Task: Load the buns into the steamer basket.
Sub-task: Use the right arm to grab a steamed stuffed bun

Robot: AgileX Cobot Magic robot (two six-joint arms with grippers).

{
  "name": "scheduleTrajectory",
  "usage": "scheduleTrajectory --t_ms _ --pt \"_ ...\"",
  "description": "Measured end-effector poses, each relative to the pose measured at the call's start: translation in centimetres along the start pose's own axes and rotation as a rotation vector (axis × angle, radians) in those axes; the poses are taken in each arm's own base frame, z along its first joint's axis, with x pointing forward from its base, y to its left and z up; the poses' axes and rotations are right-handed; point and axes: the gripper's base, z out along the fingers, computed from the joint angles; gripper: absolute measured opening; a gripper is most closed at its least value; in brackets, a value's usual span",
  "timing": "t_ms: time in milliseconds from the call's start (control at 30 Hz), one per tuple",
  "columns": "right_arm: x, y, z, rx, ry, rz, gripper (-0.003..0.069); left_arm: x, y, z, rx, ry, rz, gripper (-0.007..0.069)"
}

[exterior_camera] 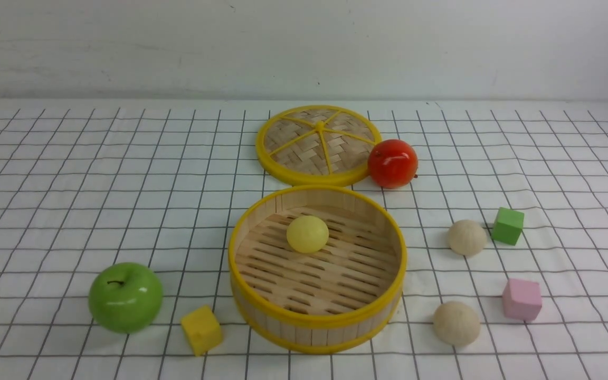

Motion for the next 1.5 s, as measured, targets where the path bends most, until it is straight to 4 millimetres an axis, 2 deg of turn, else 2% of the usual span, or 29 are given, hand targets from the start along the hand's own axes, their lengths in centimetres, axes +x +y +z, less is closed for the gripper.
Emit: scheduleTrajectory --t_ms 467,733,833,900,1167,1500 --pt "0.0 0.0 0.0 0.000 0.000 0.000 0.0239 0.0 0.8 0.5 -0.077 -0.052 0.093 -0.0013" --pt "0.0 0.0 0.0 0.000 0.000 0.000 0.0239 2.2 3.1 1.8 -0.343 -0.169 0.189 -0.0013" --pt "0.0 0.0 0.0 0.000 0.000 0.000 0.0239 4.1 4.4 2.4 -0.417 -0.220 0.224 -0.0013" --pt "0.0 0.0 0.0 0.000 0.000 0.000 0.0239 5.7 5.5 3.3 -0.453 -0.170 0.212 -0.0013" --pt "0.0 0.0 0.0 0.000 0.000 0.000 0.0239 10.0 7.7 5.1 -0.478 -0.027 0.159 -0.0013" --pt "0.0 0.0 0.0 0.000 0.000 0.000 0.0239 10.2 7.8 5.3 -0.471 -0.034 0.155 -0.0013"
